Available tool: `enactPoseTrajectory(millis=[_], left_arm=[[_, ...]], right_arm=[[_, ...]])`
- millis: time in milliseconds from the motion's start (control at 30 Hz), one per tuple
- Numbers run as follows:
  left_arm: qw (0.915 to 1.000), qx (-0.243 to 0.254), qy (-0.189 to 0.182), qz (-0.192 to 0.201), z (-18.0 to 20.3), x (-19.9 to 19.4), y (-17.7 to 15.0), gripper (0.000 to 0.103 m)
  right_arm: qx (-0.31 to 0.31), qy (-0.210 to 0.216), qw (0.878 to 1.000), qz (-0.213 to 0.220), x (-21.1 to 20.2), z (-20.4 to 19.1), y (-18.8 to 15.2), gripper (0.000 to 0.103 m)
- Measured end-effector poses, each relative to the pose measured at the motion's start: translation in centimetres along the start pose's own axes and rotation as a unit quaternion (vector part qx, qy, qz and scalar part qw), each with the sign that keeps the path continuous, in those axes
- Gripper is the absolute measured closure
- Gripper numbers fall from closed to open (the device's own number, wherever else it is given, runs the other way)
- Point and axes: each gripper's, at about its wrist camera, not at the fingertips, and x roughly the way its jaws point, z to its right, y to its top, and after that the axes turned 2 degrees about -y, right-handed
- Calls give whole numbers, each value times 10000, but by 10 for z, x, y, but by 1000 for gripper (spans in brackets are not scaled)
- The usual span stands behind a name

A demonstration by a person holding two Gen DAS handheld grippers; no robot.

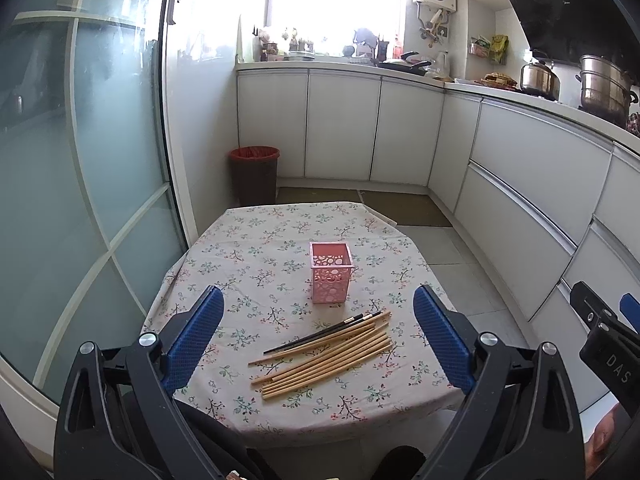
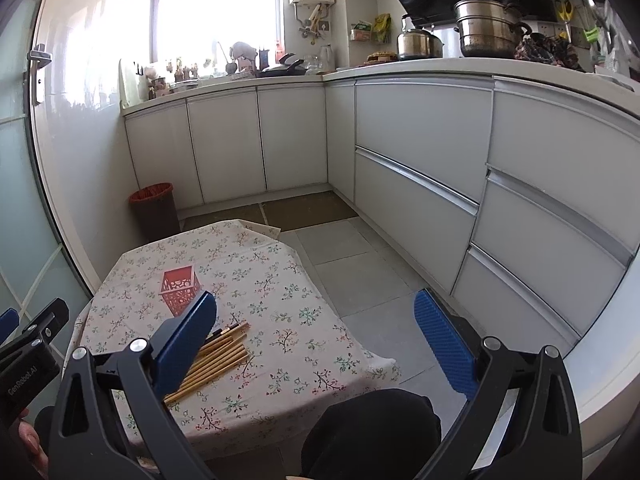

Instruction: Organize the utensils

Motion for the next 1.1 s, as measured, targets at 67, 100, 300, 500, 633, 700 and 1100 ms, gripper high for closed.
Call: enactPoseTrajectory(millis=[67,100,300,500,633,700,1100], left_arm=[[10000,-24,-18,20,-1,-2,0,11],[10000,-27,-26,19,-1,-2,0,11],[10000,5,-56,77,2,-7,-1,10],[10000,-12,-58,50,3,-8,-2,9],[10000,-11,-66,10,2,-7,-1,9],[10000,-13,-69,-13,2,-6,0,9],[9999,-12,-86,-121,1,-1,-3,9]], right_arm=[[-24,-7,10000,0,-1,-1,-1,6],[-39,1,10000,0,-1,-1,0,6],[-205,59,9998,-17,-2,-7,-2,6],[-240,67,9997,-42,-3,-10,-4,6],[-218,82,9997,-53,-3,-9,-4,6],[-209,100,9997,-63,-2,-8,-4,6],[-185,131,9997,-88,-1,-8,-4,6]])
